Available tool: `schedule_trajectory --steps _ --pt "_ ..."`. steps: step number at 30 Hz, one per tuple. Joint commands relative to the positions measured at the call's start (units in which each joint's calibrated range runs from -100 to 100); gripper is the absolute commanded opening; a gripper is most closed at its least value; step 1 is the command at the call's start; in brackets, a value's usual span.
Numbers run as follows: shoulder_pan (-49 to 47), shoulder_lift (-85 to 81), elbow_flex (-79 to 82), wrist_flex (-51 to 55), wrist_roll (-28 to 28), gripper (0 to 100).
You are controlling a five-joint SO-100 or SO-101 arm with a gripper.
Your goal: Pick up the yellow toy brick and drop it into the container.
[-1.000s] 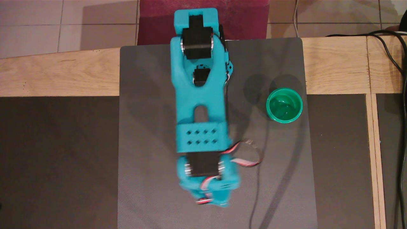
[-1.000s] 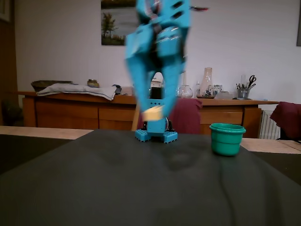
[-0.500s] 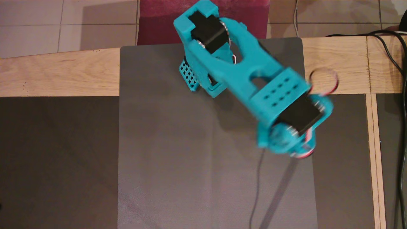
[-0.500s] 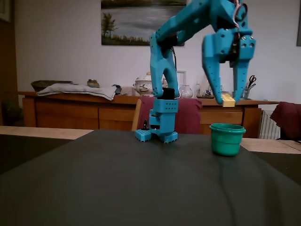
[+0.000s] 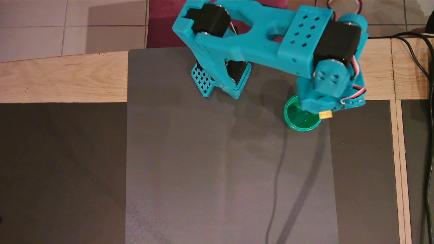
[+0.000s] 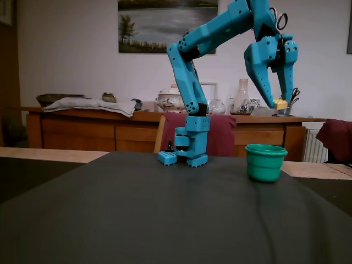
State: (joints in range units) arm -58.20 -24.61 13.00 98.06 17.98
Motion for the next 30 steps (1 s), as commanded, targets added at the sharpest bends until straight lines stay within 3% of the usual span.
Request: schedule_trajectory --steps 1,9,30 --pt "-0.3 -2.8 4.5 1.9 -0.2 0" --pt "0.3 -7.3 17.8 -5.3 -0.6 0" --pt "0.4 -6.5 24.7 -15.4 -2.1 0"
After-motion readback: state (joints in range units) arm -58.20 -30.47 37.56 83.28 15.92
